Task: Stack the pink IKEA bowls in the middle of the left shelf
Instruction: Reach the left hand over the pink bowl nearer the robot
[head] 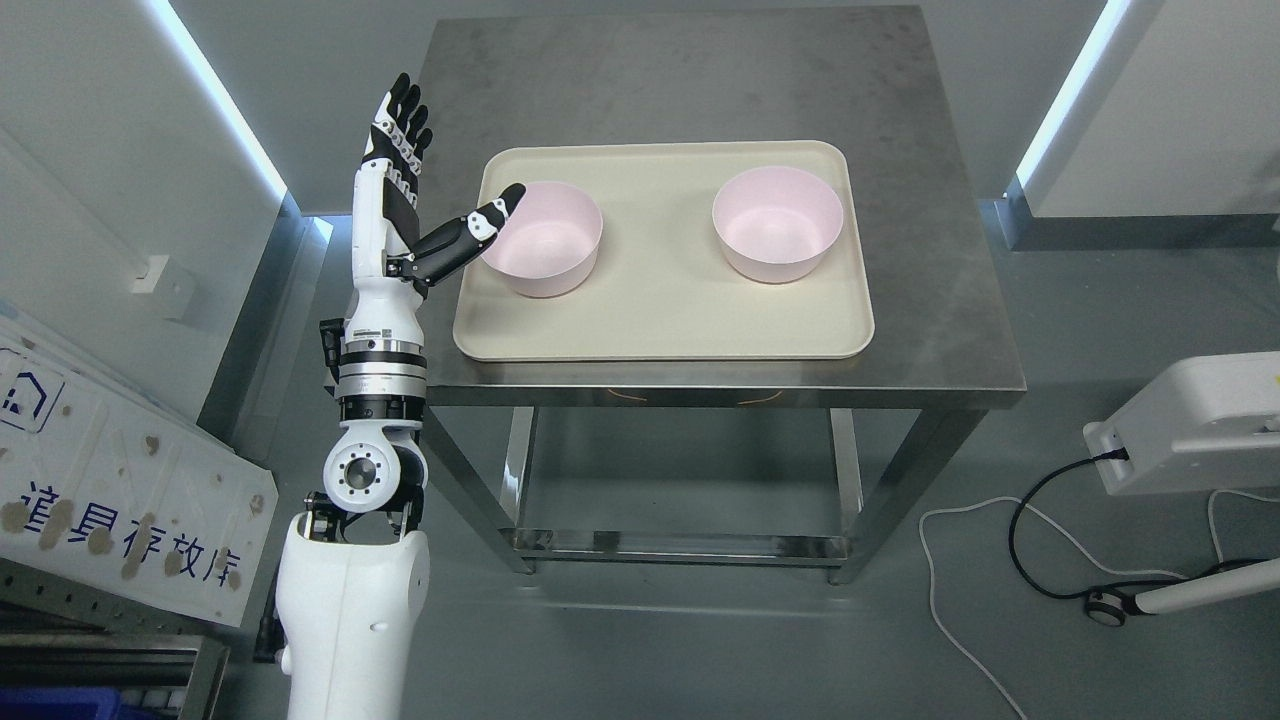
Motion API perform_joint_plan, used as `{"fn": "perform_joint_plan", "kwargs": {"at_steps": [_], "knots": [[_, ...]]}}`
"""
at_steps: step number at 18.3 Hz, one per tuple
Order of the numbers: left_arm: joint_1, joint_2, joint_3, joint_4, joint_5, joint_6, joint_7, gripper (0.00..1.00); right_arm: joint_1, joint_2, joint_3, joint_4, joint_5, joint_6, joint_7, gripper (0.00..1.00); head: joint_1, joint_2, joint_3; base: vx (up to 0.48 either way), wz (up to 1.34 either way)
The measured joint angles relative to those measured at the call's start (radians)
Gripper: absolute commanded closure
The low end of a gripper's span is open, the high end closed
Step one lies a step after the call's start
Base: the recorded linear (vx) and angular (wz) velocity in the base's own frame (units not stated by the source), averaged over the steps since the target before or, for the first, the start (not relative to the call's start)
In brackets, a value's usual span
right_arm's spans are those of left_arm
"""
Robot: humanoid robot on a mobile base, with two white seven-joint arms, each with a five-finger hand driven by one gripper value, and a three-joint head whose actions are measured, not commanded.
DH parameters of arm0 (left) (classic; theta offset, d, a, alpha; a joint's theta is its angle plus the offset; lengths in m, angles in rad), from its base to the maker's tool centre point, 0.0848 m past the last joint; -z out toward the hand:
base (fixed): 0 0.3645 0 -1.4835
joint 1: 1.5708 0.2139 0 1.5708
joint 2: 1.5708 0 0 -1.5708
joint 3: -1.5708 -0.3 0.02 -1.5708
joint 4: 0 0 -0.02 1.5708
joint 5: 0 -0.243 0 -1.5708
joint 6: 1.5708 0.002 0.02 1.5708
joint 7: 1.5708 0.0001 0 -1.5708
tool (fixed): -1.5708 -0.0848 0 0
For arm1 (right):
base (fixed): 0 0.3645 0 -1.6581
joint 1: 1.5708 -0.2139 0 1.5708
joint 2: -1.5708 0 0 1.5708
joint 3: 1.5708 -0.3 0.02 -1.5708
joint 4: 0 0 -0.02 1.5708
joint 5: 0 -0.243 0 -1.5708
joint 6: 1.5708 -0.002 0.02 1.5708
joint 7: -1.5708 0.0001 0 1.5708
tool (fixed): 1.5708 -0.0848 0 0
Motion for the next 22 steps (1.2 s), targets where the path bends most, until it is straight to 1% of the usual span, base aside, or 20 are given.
{"fn": "perform_joint_plan", "kwargs": {"at_steps": [2, 4, 6, 8, 9, 11, 13, 14, 17, 21, 22], "knots": [[-0.003, 0.000, -0.003, 0.003, 0.000, 0.017, -0.002, 0.00, 0.000, 0.000, 0.000, 0.000, 0.000, 0.000, 0.000, 0.00, 0.0000, 0.000, 0.000, 0.003, -0.05], [-0.014, 0.000, -0.003, 0.007, 0.000, 0.024, -0.030, 0.00, 0.000, 0.000, 0.000, 0.000, 0.000, 0.000, 0.000, 0.00, 0.0000, 0.000, 0.000, 0.000, 0.00], [-0.039, 0.000, 0.001, 0.018, 0.000, 0.031, -0.131, 0.00, 0.000, 0.000, 0.000, 0.000, 0.000, 0.000, 0.000, 0.00, 0.0000, 0.000, 0.000, -0.007, 0.04], [-0.097, 0.015, 0.010, 0.051, 0.000, 0.036, -0.289, 0.02, 0.000, 0.000, 0.000, 0.000, 0.000, 0.000, 0.000, 0.00, 0.0000, 0.000, 0.000, -0.007, 0.00], [-0.127, 0.026, 0.012, 0.072, 0.000, 0.040, -0.337, 0.03, 0.000, 0.000, 0.000, 0.000, 0.000, 0.000, 0.000, 0.00, 0.0000, 0.000, 0.000, -0.006, -0.01], [-0.193, 0.054, 0.012, 0.122, 0.000, 0.104, -0.415, 0.04, 0.000, 0.000, 0.000, 0.000, 0.000, 0.000, 0.000, 0.00, 0.0000, 0.000, 0.000, 0.001, -0.02], [-0.257, 0.079, 0.005, 0.173, 0.000, 0.187, -0.453, 0.06, 0.000, 0.000, 0.000, 0.000, 0.000, 0.000, 0.000, 0.00, 0.0000, 0.000, 0.000, 0.000, 0.00], [-0.285, 0.090, 0.002, 0.200, 0.000, 0.208, -0.462, 0.06, 0.000, 0.000, 0.000, 0.000, 0.000, 0.000, 0.000, 0.00, 0.0000, 0.000, 0.000, 0.000, 0.00], [-0.352, 0.133, -0.005, 0.287, 0.000, 0.236, -0.478, 0.06, 0.000, 0.000, 0.000, 0.000, 0.000, 0.000, 0.000, 0.00, 0.0000, 0.000, 0.000, 0.000, 0.00], [-0.385, 0.186, -0.014, 0.374, -0.002, 0.244, -0.570, 0.06, 0.000, 0.000, 0.000, 0.000, 0.000, 0.000, 0.000, 0.00, 0.0000, 0.000, 0.000, 0.000, 0.00], [-0.386, 0.195, -0.017, 0.389, -0.010, 0.226, -0.587, 0.07, 0.000, 0.000, 0.000, 0.000, 0.000, 0.000, 0.000, 0.00, 0.0000, 0.000, 0.000, 0.000, 0.00]]}}
